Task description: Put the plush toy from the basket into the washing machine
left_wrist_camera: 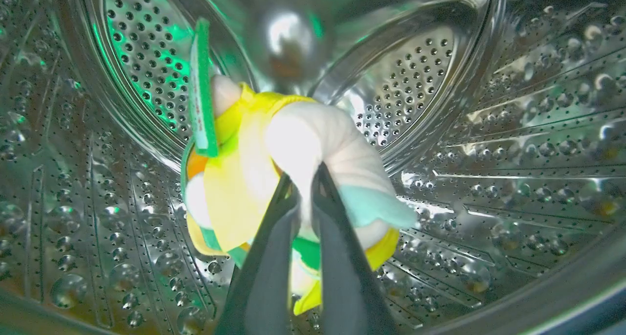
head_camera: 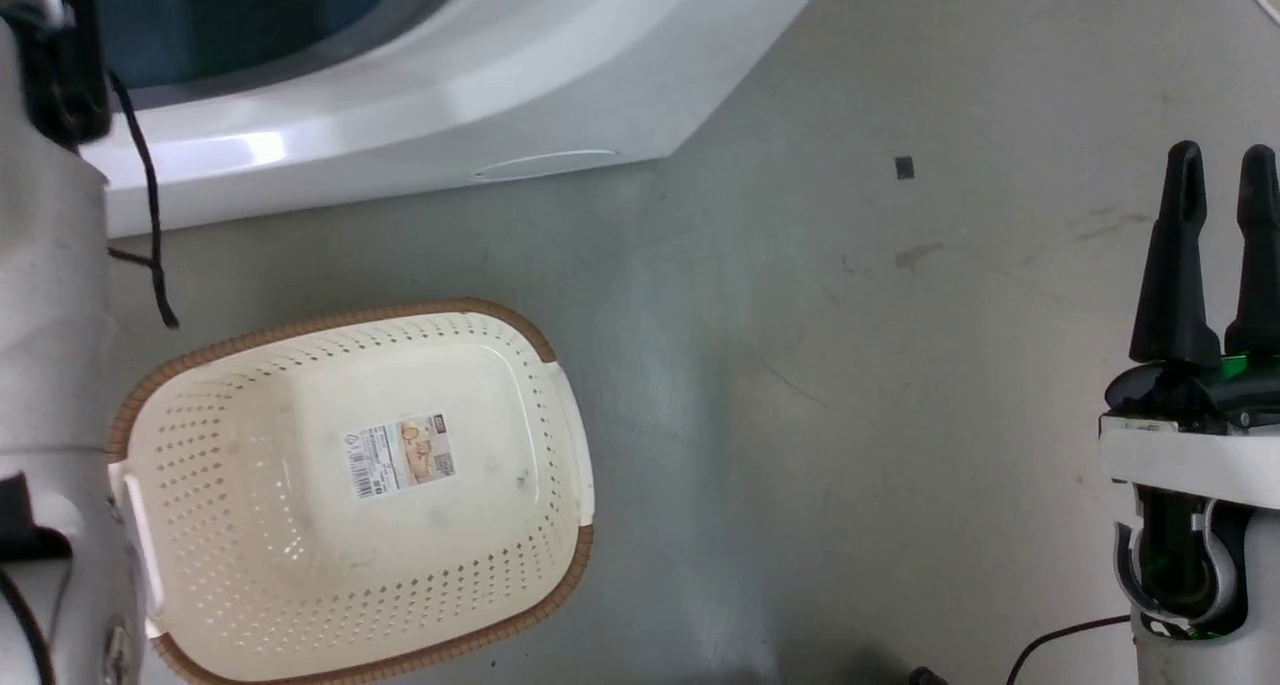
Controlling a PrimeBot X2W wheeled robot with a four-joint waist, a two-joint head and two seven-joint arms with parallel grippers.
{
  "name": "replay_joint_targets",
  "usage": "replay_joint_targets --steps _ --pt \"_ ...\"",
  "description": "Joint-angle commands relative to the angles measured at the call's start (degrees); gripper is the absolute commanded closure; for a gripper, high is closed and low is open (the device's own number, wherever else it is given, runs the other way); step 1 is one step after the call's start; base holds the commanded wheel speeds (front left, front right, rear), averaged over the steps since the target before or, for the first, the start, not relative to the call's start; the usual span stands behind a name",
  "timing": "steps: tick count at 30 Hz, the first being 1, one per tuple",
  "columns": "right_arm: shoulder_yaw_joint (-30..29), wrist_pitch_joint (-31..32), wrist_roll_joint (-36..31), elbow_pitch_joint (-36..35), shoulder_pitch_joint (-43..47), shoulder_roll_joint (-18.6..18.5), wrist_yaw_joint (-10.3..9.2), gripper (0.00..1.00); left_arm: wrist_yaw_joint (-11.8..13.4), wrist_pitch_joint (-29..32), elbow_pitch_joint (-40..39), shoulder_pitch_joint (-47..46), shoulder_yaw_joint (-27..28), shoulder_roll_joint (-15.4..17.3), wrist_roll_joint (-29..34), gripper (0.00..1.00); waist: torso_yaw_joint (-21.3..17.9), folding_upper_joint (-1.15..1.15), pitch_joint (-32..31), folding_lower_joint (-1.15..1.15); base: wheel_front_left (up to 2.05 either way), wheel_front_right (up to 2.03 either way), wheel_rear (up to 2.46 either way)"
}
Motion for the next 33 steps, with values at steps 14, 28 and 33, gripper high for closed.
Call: replay_joint_targets --steps 14,28,33 --pt "2.2 -0.2 1.8 -0.3 -2.3 0.0 -0.04 0.00 0.3 -0.3 11.1 -10.8 0.8 4.1 2.2 0.29 -3.1 0.00 2.8 -0.01 0.00 0.00 0.00" --pt "2.4 -0.3 0.9 0.4 -2.2 0.0 -0.04 0.00 0.0 -0.3 15.2 -9.2 0.5 2.5 2.0 0.00 -2.0 0.00 0.7 -0.01 0.00 0.00 0.00" --pt "2.2 -0.3 -0.1 1.0 -1.4 0.0 -0.04 0.00 0.8 -0.3 15.2 -5.1 0.8 0.6 1.8 0.00 -0.9 0.00 -2.1 -0.01 0.00 0.00 0.00"
